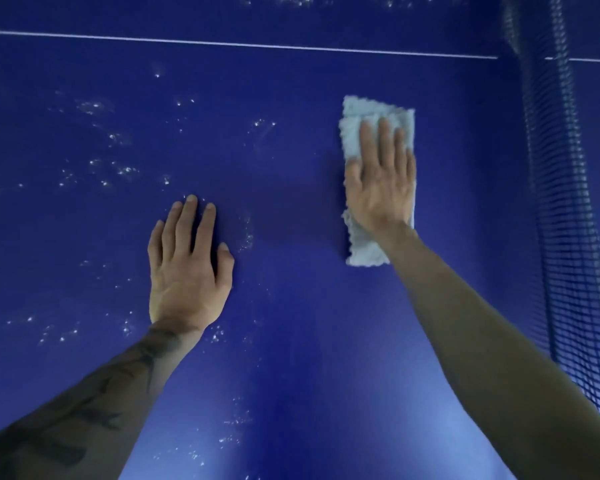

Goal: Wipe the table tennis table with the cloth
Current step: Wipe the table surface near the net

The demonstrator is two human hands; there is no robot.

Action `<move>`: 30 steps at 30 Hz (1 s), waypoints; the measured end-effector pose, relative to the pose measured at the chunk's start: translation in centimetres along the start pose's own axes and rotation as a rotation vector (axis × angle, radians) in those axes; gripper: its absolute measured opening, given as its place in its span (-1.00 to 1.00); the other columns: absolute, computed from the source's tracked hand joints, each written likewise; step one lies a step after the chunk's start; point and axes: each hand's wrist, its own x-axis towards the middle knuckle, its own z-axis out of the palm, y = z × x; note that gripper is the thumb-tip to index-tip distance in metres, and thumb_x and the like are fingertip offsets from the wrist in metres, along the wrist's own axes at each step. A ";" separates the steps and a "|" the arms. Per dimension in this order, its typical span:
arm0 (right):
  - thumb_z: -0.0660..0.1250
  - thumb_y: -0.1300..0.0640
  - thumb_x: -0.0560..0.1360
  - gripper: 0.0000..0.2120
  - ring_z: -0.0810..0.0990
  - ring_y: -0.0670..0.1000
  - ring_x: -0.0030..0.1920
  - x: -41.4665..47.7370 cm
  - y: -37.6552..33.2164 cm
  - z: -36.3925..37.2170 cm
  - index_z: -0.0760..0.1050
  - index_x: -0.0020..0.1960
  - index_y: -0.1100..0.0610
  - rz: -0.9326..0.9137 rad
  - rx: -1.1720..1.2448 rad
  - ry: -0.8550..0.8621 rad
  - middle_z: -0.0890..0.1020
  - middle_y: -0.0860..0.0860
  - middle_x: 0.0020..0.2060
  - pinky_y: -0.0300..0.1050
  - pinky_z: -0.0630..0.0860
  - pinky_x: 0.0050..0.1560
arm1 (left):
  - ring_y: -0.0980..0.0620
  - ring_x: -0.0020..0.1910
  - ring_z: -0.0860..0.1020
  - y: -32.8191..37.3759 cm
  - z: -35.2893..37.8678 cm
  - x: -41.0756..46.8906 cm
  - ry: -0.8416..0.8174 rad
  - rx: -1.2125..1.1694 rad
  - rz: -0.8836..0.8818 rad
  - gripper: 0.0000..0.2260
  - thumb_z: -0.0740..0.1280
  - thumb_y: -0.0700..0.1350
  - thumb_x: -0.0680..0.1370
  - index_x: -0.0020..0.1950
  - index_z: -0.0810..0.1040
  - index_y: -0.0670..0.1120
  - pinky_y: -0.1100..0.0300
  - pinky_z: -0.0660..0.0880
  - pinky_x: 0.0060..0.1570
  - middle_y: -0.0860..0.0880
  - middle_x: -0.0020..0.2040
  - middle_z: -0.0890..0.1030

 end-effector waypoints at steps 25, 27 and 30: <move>-0.10 -0.10 0.74 -0.38 -0.14 0.17 0.73 2.6 -9.9 1.2 -0.08 0.75 0.04 -0.221 0.028 -0.007 -0.07 0.11 0.73 0.12 -0.14 0.71 | -0.17 0.65 0.19 -0.3 0.3 0.1 0.013 0.020 0.012 -0.48 0.13 0.00 0.69 0.63 0.30 -0.14 -0.11 0.01 0.66 -0.17 0.65 0.26; -0.09 -0.09 0.74 -0.39 -0.14 0.15 0.73 1.5 -8.1 1.5 -0.07 0.75 0.03 -0.264 0.014 -0.011 -0.06 0.08 0.74 0.10 -0.16 0.71 | -0.17 0.65 0.18 -0.4 0.3 0.1 0.018 0.024 0.018 -0.48 0.13 0.00 0.69 0.63 0.30 -0.14 -0.10 0.00 0.66 -0.17 0.65 0.26; -0.09 -0.10 0.76 -0.40 -0.14 0.17 0.72 2.9 -5.4 0.8 -0.08 0.75 0.03 -0.099 0.009 0.005 -0.07 0.10 0.74 0.13 -0.16 0.71 | -0.18 0.65 0.19 -0.4 0.3 0.0 0.020 0.024 0.011 -0.49 0.14 -0.01 0.69 0.63 0.31 -0.14 -0.08 -0.02 0.66 -0.17 0.65 0.26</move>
